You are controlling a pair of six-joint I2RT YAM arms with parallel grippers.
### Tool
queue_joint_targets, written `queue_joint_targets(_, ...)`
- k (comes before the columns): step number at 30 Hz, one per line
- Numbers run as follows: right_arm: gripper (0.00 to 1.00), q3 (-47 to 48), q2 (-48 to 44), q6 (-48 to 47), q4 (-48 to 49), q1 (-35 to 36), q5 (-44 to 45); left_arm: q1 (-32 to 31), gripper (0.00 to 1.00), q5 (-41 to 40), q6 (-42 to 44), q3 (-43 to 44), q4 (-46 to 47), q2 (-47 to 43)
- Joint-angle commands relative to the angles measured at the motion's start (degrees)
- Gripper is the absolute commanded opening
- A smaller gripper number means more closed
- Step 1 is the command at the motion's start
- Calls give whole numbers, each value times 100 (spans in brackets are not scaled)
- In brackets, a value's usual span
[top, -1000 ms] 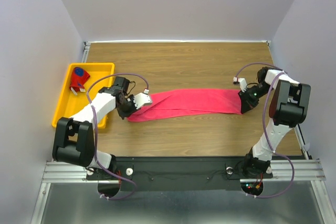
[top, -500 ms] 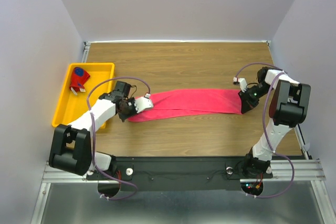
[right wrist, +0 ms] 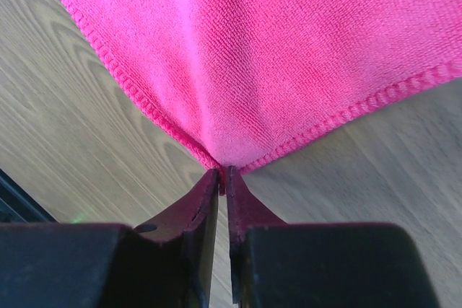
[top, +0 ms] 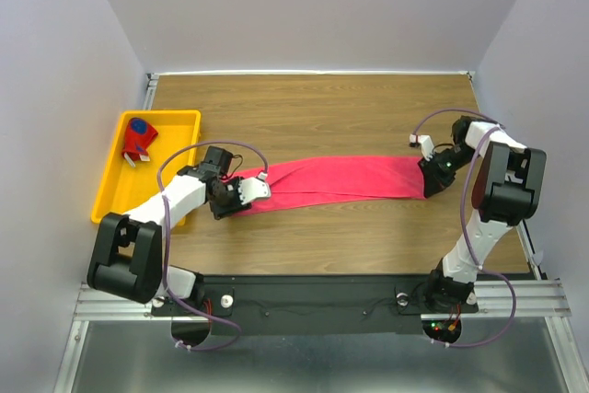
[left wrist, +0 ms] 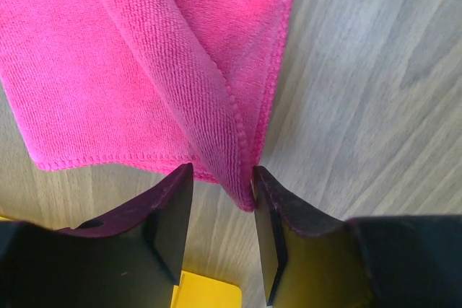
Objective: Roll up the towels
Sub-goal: Fold the towel
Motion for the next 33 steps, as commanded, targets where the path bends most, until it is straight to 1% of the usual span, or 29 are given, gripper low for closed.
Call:
queue_joint_targets(1, 15, -26, -319, -163, 108, 46, 73, -23, 51, 331, 411, 157, -514, -313)
queue_joint_targets(4, 18, 1, -345, -181, 91, 46, 81, -41, 54, 384, 578, 122, -638, -436)
queue_joint_targets(5, 22, 9, -371, -207, 74, 46, 73, -58, 55, 375, 622, 105, -655, -445)
queue_joint_targets(7, 27, 18, -398, -233, 56, 46, 73, -59, 55, 349, 675, 78, -621, -445)
queue_joint_targets(8, 31, 10, -415, -251, 38, 46, 81, -67, 56, 305, 667, 43, -586, -428)
queue_joint_targets(10, 33, 10, -459, -295, 29, 46, 90, -85, 56, 244, 649, 8, -428, -428)
queue_joint_targets(11, 36, -8, -460, -304, 21, 46, 116, -94, 56, 183, 640, -53, -279, -437)
queue_joint_targets(13, 37, -26, -486, -356, 21, 46, 134, -120, 57, 121, 631, -115, -164, -454)
queue_joint_targets(14, 41, -43, -495, -374, 29, 55, 152, -129, 57, 86, 675, -159, -137, -463)
queue_joint_targets(15, 42, -52, -486, -383, 21, 55, 152, -146, 58, 68, 693, -176, -120, -463)
queue_joint_targets(16, 44, -61, -486, -400, 29, 55, 160, -155, 66, 68, 710, -203, -111, -489)
queue_joint_targets(17, 45, -69, -486, -418, 47, 72, 169, -164, 69, 59, 754, -246, -102, -550)
queue_joint_targets(18, 45, -122, -495, -435, 47, 81, 204, -173, 75, 59, 850, -282, -93, -586)
queue_joint_targets(22, 47, -289, -530, -497, 205, 169, 292, -225, 76, 33, 974, -379, -102, -709)
queue_joint_targets(23, 50, -333, -582, -497, 257, 204, 327, -234, 76, 24, 992, -396, -93, -727)
queue_joint_targets(26, 51, -535, -670, -506, 495, 309, 424, -261, 76, -11, 992, -449, -58, -727)
queue_joint_targets(27, 55, -605, -714, -506, 556, 345, 503, -269, 76, -29, 992, -475, -6, -735)
queue_joint_targets(28, 56, -658, -775, -480, 626, 362, 512, -287, 76, -55, 1000, -502, 12, -744)
queue_joint_targets(33, 56, -974, -908, -348, 1136, 494, 723, -384, 76, -91, 1027, -616, 196, -718)
